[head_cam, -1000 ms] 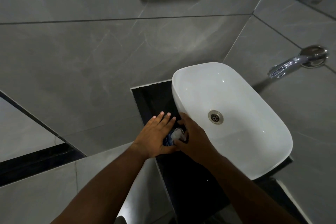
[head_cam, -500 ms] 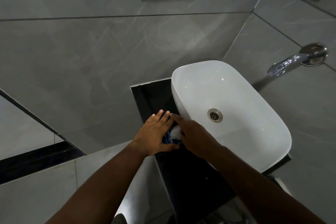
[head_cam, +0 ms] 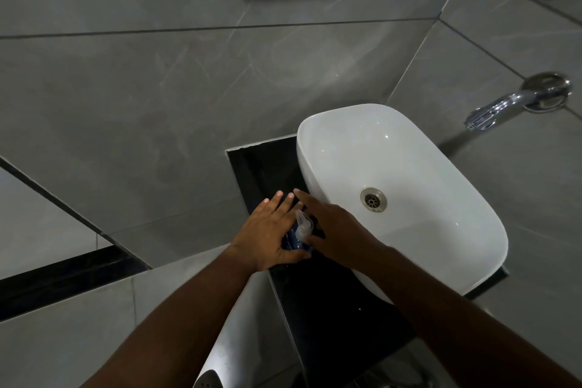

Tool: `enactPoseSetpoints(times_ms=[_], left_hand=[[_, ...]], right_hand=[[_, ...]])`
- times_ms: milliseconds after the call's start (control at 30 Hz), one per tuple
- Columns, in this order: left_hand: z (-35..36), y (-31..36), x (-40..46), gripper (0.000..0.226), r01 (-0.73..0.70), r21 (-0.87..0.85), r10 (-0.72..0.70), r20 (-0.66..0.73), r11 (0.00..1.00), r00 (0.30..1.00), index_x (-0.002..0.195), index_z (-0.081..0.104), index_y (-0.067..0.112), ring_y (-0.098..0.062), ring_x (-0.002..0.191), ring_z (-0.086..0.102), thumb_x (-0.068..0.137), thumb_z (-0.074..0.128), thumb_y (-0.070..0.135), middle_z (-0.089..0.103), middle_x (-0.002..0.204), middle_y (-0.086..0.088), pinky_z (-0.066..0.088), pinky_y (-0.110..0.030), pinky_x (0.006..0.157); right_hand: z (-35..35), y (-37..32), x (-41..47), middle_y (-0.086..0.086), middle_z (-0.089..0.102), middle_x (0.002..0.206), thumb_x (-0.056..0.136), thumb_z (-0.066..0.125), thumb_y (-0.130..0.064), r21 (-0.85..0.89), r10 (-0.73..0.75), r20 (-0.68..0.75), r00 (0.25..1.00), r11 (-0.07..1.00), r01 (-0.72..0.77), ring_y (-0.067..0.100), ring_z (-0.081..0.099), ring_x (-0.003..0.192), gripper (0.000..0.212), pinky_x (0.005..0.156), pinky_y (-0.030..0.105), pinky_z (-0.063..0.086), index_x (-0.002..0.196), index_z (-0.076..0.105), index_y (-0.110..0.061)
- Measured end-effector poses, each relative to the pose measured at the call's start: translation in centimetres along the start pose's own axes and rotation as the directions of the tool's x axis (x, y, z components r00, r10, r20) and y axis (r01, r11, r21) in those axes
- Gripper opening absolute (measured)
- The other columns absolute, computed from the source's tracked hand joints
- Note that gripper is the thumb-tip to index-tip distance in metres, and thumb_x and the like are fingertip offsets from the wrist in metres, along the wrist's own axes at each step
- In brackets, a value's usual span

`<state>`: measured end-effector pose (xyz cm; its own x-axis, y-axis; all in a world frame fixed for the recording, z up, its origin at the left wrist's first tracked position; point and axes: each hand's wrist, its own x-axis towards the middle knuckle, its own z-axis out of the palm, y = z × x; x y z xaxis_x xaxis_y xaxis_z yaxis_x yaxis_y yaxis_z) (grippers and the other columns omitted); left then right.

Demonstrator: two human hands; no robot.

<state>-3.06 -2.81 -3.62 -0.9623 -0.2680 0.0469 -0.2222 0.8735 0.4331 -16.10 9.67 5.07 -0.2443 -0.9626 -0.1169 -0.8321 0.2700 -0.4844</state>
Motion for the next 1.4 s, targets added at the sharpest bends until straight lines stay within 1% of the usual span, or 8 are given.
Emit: enactPoseSetpoints(times_ms=[100, 433, 567, 800, 900, 1033, 1167, 1400], left_hand=[[0.0, -0.1, 0.0, 0.102, 0.004, 0.012, -0.004, 0.011, 1.0, 1.0, 0.156, 0.002, 0.026, -0.021, 0.149, -0.011, 0.08, 0.04, 0.084, -0.001, 0.164, -0.004, -0.003, -0.041, 0.121], [0.1, 0.0, 0.0, 0.102, 0.018, 0.001, -0.018, 0.023, 1.0, 1.0, 0.155, -0.002, 0.026, -0.02, 0.149, -0.013, 0.081, 0.037, 0.084, -0.004, 0.164, -0.003, -0.004, -0.041, 0.12], [0.0, 0.1, -0.1, 0.102, 0.016, 0.009, -0.016, 0.026, 1.0, 1.0, 0.156, 0.0, 0.024, -0.02, 0.149, -0.013, 0.082, 0.038, 0.083, -0.003, 0.164, -0.005, -0.003, -0.041, 0.121], [0.1, -0.1, 0.0, 0.105, 0.009, 0.018, -0.01, 0.018, 1.0, 1.0, 0.156, 0.0, 0.025, -0.019, 0.149, -0.013, 0.079, 0.037, 0.087, -0.004, 0.164, -0.004, -0.004, -0.04, 0.12], [0.3, -0.1, 0.0, 0.105, 0.014, 0.008, -0.014, 0.015, 1.0, 1.0, 0.155, -0.002, 0.025, -0.018, 0.149, -0.014, 0.079, 0.036, 0.087, -0.005, 0.163, -0.003, -0.002, -0.041, 0.121], [0.4, -0.1, 0.0, 0.104, 0.021, 0.012, -0.021, 0.016, 1.0, 1.0, 0.155, -0.002, 0.026, -0.018, 0.148, -0.014, 0.08, 0.037, 0.087, -0.007, 0.162, -0.001, -0.003, -0.042, 0.121], [0.4, 0.0, 0.3, 0.104, 0.017, 0.059, -0.018, 0.004, 0.998, 1.0, 0.155, 0.003, 0.027, -0.019, 0.148, -0.014, 0.078, 0.035, 0.088, -0.007, 0.161, -0.001, -0.005, -0.041, 0.119], [0.1, 0.2, 0.4, 0.105, 0.014, 0.076, -0.016, 0.017, 0.997, 1.0, 0.155, 0.003, 0.025, -0.018, 0.146, -0.017, 0.077, 0.036, 0.088, -0.004, 0.163, -0.005, -0.011, -0.036, 0.117]], right_hand=[[0.0, -0.1, 0.3, 0.007, 0.059, 0.129, 0.082, 0.07, -0.031, 0.025, 0.047, -0.009, 0.999, 0.999, -0.047, 0.021, 0.062, 0.106, 0.078, 0.093, 0.036, 0.049, 0.141, 0.018, -0.034], [0.6, -0.3, 0.2, 0.006, 0.055, 0.135, 0.083, 0.069, -0.034, 0.054, 0.08, 0.005, 0.997, 0.995, -0.08, 0.024, 0.059, 0.113, 0.084, 0.101, 0.039, 0.046, 0.143, 0.011, -0.036], [0.3, -0.3, -0.1, 0.005, 0.04, 0.147, 0.083, 0.069, -0.029, 0.12, 0.021, 0.037, 0.999, 0.993, -0.025, 0.019, 0.048, 0.127, 0.094, 0.107, 0.031, 0.033, 0.146, 0.0, -0.031], [0.1, -0.8, 0.4, 0.009, 0.068, 0.112, 0.079, 0.074, -0.029, 0.101, 0.067, -0.048, 0.997, 0.993, -0.062, 0.012, 0.066, 0.081, 0.102, 0.081, 0.027, 0.053, 0.144, -0.004, -0.038], [0.2, -0.7, -0.2, 0.009, 0.058, 0.13, 0.079, 0.074, -0.026, 0.074, 0.013, -0.032, 0.999, 0.997, -0.011, 0.018, 0.063, 0.104, 0.108, 0.09, 0.016, 0.033, 0.144, -0.011, -0.034], [0.2, -0.7, -0.3, 0.022, 0.051, 0.134, 0.082, 0.071, -0.008, 0.093, -0.093, -0.124, 0.988, 0.99, 0.105, 0.025, 0.055, 0.115, 0.088, 0.096, -0.007, 0.01, 0.143, 0.009, 0.004], [-0.3, -1.4, 0.0, 0.016, 0.06, 0.125, 0.081, 0.072, -0.015, 0.162, 0.058, -0.056, 0.997, 0.986, -0.049, 0.026, 0.065, 0.101, 0.096, 0.099, 0.035, 0.049, 0.147, 0.003, -0.026], [0.5, -1.4, -0.4, 0.01, 0.047, 0.141, 0.082, 0.071, -0.022, 0.189, 0.149, -0.053, 0.987, 0.972, -0.136, 0.026, 0.054, 0.121, 0.09, 0.105, 0.044, 0.044, 0.146, 0.008, -0.029]])
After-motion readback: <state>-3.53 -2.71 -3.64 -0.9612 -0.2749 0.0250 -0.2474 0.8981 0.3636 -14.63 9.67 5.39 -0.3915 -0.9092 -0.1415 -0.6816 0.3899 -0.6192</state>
